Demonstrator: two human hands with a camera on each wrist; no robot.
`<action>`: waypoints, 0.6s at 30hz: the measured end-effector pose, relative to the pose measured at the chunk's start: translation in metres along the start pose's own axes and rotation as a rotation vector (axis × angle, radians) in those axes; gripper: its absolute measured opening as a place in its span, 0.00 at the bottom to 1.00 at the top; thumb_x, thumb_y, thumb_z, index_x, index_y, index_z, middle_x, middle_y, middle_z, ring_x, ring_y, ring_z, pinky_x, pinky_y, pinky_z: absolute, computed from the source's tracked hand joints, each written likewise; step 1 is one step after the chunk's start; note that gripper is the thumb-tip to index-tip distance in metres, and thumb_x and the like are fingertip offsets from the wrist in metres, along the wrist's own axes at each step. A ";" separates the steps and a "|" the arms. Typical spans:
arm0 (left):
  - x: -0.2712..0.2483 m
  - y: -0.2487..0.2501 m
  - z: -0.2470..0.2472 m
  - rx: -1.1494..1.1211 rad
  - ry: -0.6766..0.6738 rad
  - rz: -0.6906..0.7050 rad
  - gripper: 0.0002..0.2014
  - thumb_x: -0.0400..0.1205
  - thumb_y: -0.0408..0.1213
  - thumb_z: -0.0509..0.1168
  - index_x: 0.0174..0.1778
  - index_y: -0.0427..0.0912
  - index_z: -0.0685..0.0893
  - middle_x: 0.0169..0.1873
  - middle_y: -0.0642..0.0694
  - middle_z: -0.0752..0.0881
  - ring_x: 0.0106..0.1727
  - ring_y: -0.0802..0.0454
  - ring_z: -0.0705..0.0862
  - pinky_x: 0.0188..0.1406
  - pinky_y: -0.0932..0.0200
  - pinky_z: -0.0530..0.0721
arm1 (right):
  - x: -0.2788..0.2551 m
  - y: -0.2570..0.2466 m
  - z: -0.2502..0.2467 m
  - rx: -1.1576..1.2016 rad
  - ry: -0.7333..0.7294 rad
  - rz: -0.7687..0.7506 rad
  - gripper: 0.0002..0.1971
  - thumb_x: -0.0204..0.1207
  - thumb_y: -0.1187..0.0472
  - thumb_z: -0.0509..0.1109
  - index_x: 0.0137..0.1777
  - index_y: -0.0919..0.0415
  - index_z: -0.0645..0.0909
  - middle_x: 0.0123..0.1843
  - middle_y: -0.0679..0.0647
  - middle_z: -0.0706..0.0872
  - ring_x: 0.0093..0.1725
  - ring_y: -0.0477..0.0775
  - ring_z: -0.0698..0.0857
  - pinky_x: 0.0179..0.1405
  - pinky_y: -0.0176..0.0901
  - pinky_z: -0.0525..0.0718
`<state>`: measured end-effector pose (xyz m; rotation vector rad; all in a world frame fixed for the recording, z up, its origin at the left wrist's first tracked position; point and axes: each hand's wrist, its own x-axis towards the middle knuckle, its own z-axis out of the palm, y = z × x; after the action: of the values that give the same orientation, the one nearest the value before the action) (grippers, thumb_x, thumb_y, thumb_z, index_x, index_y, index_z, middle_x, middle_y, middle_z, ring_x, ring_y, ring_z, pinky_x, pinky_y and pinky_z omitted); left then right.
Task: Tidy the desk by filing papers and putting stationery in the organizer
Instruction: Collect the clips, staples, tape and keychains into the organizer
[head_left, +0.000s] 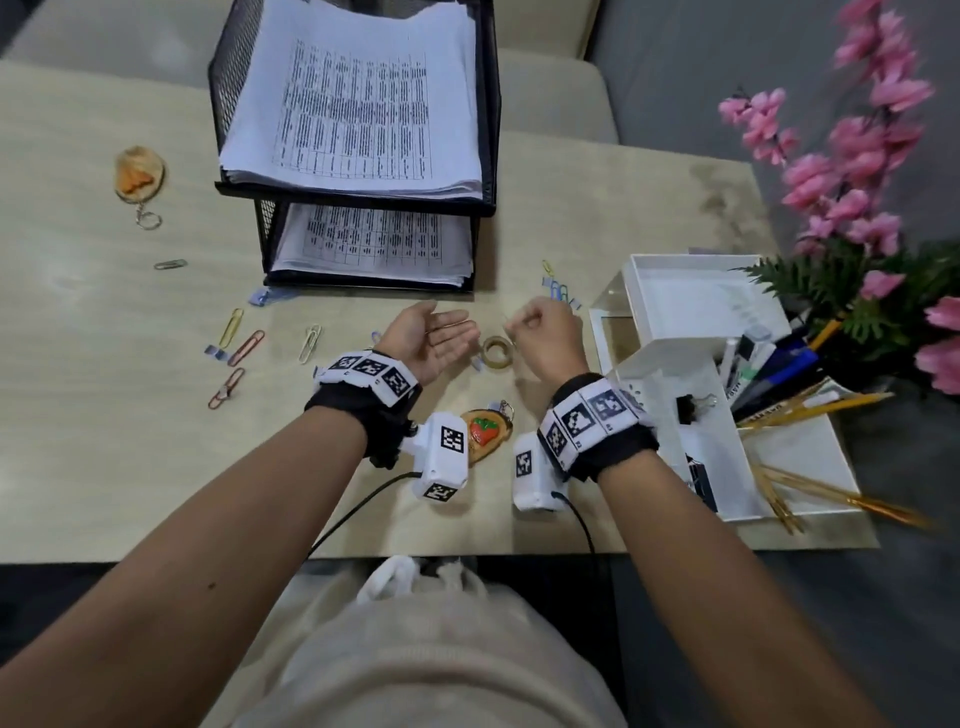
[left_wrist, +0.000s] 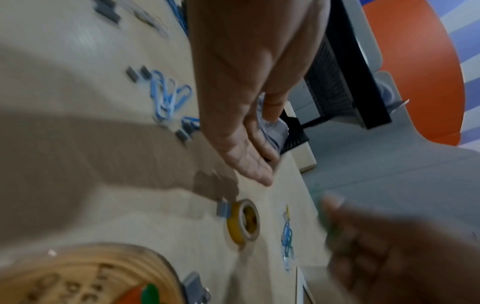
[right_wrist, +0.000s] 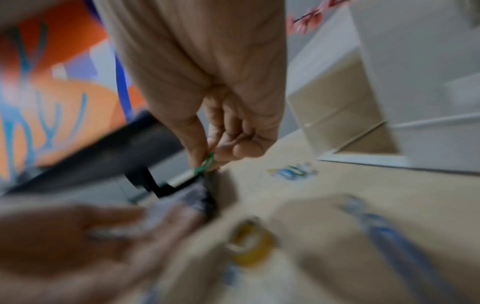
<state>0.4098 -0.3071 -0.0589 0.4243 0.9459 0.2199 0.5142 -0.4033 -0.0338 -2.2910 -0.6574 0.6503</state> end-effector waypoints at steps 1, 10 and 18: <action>0.002 -0.001 0.005 0.023 -0.016 -0.019 0.24 0.88 0.48 0.45 0.40 0.36 0.80 0.21 0.43 0.89 0.31 0.51 0.88 0.35 0.61 0.84 | -0.002 -0.012 -0.005 0.074 -0.035 -0.046 0.06 0.74 0.70 0.67 0.37 0.64 0.82 0.36 0.54 0.84 0.35 0.48 0.80 0.33 0.27 0.80; 0.018 0.009 0.018 0.035 -0.049 -0.105 0.35 0.88 0.43 0.44 0.13 0.41 0.76 0.07 0.50 0.70 0.06 0.59 0.65 0.06 0.77 0.58 | 0.066 -0.009 -0.022 -0.175 0.128 0.204 0.12 0.78 0.65 0.65 0.55 0.73 0.82 0.59 0.69 0.85 0.60 0.68 0.83 0.55 0.52 0.82; 0.017 0.035 0.002 0.179 -0.024 -0.067 0.21 0.88 0.43 0.44 0.29 0.43 0.69 0.07 0.51 0.68 0.06 0.62 0.62 0.04 0.73 0.57 | 0.077 0.008 0.007 -0.407 0.120 0.202 0.14 0.80 0.72 0.57 0.63 0.75 0.74 0.70 0.68 0.70 0.64 0.69 0.78 0.57 0.53 0.78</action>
<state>0.4210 -0.2696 -0.0550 0.5578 0.9577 0.0694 0.5704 -0.3593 -0.0647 -2.7775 -0.5425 0.4984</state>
